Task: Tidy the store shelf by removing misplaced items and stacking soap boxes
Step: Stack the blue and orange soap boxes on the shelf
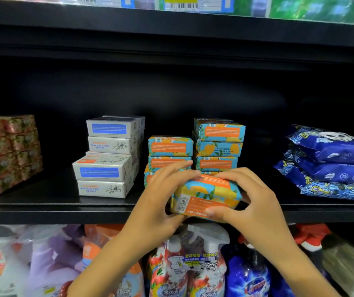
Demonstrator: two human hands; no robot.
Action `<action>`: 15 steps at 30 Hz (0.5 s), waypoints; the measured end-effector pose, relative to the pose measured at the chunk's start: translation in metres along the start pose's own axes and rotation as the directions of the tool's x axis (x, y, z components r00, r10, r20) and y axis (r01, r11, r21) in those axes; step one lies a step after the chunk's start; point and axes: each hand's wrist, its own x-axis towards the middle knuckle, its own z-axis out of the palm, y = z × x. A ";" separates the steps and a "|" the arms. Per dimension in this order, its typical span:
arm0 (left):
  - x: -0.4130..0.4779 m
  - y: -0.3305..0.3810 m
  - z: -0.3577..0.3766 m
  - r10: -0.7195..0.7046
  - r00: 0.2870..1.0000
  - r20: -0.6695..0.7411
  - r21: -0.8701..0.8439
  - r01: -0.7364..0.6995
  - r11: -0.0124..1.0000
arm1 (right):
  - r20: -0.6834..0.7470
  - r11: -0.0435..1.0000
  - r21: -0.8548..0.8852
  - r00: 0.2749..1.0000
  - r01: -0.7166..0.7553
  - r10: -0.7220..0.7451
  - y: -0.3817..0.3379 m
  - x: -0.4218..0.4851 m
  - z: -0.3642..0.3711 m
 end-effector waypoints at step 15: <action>0.005 0.013 -0.011 -0.405 0.902 0.148 -0.471 0.425 0.773 | -0.158 0.794 -0.381 0.813 0.473 -0.560 0.013 -0.005 0.021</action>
